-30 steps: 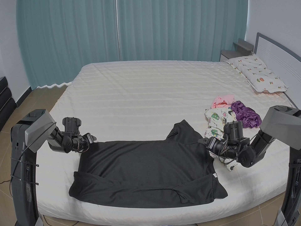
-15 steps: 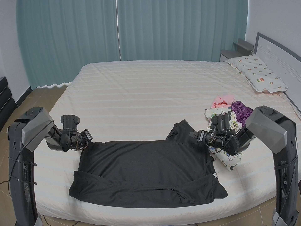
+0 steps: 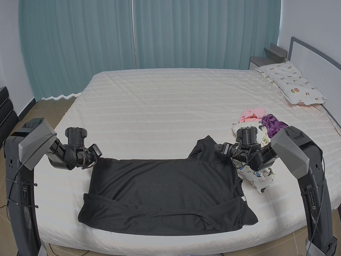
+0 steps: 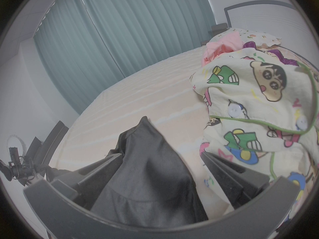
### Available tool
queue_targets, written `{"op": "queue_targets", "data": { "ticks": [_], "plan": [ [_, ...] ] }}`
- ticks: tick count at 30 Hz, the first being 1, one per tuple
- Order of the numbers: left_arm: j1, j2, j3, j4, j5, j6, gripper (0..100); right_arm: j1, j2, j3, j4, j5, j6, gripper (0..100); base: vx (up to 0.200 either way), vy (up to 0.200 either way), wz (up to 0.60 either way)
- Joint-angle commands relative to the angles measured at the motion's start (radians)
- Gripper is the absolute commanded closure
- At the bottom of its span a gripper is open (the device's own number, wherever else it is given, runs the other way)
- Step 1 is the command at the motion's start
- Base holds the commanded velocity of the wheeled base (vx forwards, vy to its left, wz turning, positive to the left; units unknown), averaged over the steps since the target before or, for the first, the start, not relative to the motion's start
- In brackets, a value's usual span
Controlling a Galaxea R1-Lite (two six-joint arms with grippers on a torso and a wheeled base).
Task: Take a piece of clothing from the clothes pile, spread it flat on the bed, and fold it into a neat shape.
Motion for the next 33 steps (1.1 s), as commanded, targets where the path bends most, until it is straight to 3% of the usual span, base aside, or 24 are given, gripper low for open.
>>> {"op": "queue_targets", "data": {
  "ticks": [1, 12, 13, 28, 33],
  "plan": [
    [0.007, -0.007, 0.009, 0.0, -0.002, -0.003, 100, -0.003, 0.074, -0.063, 0.002, 0.007, 0.006, 0, 0.0, 0.0, 0.0],
    [0.01, -0.009, 0.011, 0.0, -0.002, -0.003, 100, 0.012, 0.1, -0.106, 0.011, 0.01, 0.021, 0, 0.0, 0.0, 0.0],
    [0.01, -0.009, 0.011, 0.0, -0.002, -0.003, 100, 0.012, 0.108, -0.109, 0.011, 0.01, 0.026, 100, 0.0, 0.0, 0.0],
    [0.015, -0.018, 0.005, 0.0, 0.006, -0.033, 100, 0.011, 0.029, -0.072, -0.005, -0.007, 0.111, 100, 0.0, 0.0, 0.0],
    [0.029, -0.039, 0.006, 0.002, 0.006, -0.036, 100, 0.012, 0.003, -0.026, -0.068, -0.011, 0.111, 100, 0.0, 0.0, 0.0]
  ]
}}
